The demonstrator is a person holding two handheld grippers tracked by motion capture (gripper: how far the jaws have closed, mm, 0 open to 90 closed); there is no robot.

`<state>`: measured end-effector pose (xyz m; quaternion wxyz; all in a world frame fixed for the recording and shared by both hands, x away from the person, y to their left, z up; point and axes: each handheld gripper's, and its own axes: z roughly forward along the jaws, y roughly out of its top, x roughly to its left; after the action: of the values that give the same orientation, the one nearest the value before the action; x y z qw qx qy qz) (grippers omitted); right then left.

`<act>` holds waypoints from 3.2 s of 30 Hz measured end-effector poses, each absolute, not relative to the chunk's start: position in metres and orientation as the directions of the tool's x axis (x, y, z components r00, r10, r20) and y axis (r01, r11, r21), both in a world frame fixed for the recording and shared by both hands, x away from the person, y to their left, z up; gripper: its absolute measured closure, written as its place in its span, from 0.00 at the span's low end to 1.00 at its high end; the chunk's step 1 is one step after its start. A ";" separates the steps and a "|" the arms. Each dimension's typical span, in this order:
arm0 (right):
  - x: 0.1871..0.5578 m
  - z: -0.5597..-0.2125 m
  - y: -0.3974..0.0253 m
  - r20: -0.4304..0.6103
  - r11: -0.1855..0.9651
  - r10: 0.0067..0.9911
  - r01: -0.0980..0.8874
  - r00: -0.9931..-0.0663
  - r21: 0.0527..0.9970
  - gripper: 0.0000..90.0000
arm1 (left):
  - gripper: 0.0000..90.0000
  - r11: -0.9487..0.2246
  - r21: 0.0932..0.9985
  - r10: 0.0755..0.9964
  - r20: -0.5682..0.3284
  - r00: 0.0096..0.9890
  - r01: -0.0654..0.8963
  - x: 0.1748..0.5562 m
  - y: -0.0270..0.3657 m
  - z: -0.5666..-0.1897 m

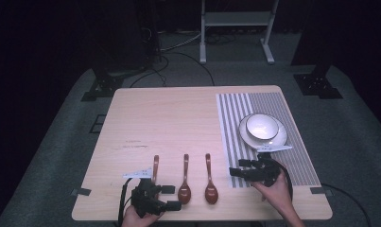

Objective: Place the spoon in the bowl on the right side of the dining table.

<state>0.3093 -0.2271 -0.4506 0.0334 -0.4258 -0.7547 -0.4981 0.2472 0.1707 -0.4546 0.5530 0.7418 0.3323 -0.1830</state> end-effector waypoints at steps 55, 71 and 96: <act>0.339 -0.445 -0.145 0.459 0.313 0.535 0.671 -0.709 0.673 0.28 | 0.07 -0.344 0.575 0.335 -0.663 0.669 0.742 0.250 0.138 -0.480; 0.354 -0.446 -0.113 0.452 0.376 0.521 0.670 -0.724 0.640 0.29 | 0.07 -0.335 0.571 0.328 -0.675 0.661 0.750 0.251 0.138 -0.480; 0.376 -0.454 -0.072 0.437 0.436 0.535 0.679 -0.724 0.591 0.40 | 0.07 -0.333 0.568 0.323 -0.681 0.657 0.752 0.251 0.139 -0.481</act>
<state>0.3756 -0.0722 -0.4542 0.0923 -0.3601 -0.8423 -0.3903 0.2512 0.1393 -0.4808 0.4642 0.7831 0.3434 -0.2311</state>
